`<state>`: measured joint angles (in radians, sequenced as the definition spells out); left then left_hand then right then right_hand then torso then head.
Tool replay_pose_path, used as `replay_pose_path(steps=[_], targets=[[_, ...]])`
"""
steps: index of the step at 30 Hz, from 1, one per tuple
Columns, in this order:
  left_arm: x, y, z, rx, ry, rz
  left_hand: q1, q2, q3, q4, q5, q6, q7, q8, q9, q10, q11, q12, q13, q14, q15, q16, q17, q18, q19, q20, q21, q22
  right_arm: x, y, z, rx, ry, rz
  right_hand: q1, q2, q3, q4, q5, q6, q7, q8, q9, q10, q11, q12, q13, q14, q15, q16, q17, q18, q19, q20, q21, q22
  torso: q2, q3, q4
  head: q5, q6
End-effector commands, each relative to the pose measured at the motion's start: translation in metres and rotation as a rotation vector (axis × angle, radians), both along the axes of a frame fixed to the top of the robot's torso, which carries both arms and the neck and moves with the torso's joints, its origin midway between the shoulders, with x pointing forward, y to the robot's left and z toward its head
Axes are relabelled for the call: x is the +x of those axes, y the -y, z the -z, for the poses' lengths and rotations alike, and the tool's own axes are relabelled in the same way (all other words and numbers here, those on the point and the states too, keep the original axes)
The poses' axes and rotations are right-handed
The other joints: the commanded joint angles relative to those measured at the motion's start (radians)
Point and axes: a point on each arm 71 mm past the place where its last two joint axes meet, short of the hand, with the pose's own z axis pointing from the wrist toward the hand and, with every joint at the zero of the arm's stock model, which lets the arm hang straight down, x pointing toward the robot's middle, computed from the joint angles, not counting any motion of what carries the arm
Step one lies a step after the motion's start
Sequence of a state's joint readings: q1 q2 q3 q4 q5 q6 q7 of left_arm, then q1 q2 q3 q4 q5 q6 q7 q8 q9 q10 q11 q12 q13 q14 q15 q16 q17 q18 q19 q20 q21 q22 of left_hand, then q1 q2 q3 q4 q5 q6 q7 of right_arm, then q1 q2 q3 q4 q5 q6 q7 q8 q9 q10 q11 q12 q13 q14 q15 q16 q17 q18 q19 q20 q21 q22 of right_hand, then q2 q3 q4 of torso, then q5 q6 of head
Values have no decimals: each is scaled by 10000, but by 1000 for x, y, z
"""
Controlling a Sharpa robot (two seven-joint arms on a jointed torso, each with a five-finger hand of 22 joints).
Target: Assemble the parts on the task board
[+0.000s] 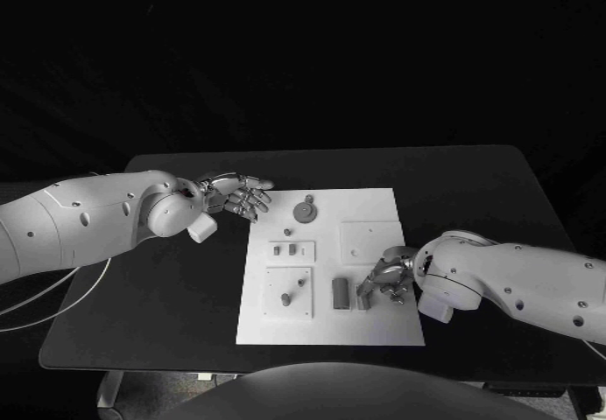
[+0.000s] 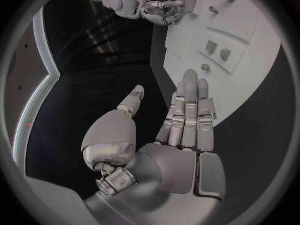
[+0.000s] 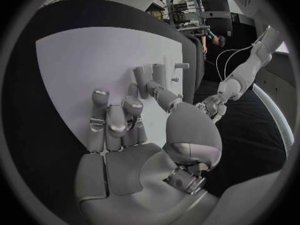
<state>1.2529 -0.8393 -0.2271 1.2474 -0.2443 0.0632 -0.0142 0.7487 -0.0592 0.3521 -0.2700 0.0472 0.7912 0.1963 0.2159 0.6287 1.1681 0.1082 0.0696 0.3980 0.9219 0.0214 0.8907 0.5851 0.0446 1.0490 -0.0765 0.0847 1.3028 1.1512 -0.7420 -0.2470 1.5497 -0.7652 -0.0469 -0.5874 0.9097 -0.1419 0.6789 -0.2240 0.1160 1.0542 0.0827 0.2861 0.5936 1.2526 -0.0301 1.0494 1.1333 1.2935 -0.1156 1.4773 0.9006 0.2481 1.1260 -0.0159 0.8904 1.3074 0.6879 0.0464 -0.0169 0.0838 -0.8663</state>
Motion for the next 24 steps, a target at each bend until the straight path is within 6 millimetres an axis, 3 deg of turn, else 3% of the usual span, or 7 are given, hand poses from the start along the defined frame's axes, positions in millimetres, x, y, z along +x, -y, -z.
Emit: replay_pose_path(steps=[1,4,14,24], targets=[[0,3,-1,-72,-17,168,-29,-25,17,-12,20,45,-7,67,9,71,-3,30,-9,51,10,4,0,73,79,13,-32,15,-3,-3,1,19,-96,-345,-44,-233,45,202,-54,-59,47,-44,2,-37,77,-9,-9,-72,-27,-39,-21,137,59,1,-76,158,0,-1,0,3,0],[0,2,-1,-65,-27,165,-30,-25,17,-12,20,44,-7,67,9,71,-3,29,-9,51,10,4,-1,73,79,13,-32,15,-3,-4,2,25,-134,-404,-58,-399,110,395,-58,-73,54,-55,-1,-49,80,-3,-6,-82,-26,-42,-28,137,64,-7,-85,164,0,-1,-3,9,-5],[0,3,-1,-42,-44,152,-28,-26,21,-17,20,42,-7,66,8,71,-3,28,-11,50,9,4,-1,73,80,12,-35,17,-3,-5,2,55,-178,-473,-7,-526,140,487,-67,-139,78,-89,-10,-94,102,-3,0,-153,-19,-67,-120,137,37,-7,-99,174,2,3,-4,21,-12],[0,2,-1,-22,-52,139,-29,-29,22,-20,20,40,-6,66,8,71,-3,28,-12,50,9,4,-1,73,80,12,-36,19,-3,-6,1,117,-152,-507,-53,-801,173,829,-68,-167,92,-97,-4,-127,117,17,8,-183,-3,-69,-129,137,29,4,-107,182,-2,2,-3,34,-21]])
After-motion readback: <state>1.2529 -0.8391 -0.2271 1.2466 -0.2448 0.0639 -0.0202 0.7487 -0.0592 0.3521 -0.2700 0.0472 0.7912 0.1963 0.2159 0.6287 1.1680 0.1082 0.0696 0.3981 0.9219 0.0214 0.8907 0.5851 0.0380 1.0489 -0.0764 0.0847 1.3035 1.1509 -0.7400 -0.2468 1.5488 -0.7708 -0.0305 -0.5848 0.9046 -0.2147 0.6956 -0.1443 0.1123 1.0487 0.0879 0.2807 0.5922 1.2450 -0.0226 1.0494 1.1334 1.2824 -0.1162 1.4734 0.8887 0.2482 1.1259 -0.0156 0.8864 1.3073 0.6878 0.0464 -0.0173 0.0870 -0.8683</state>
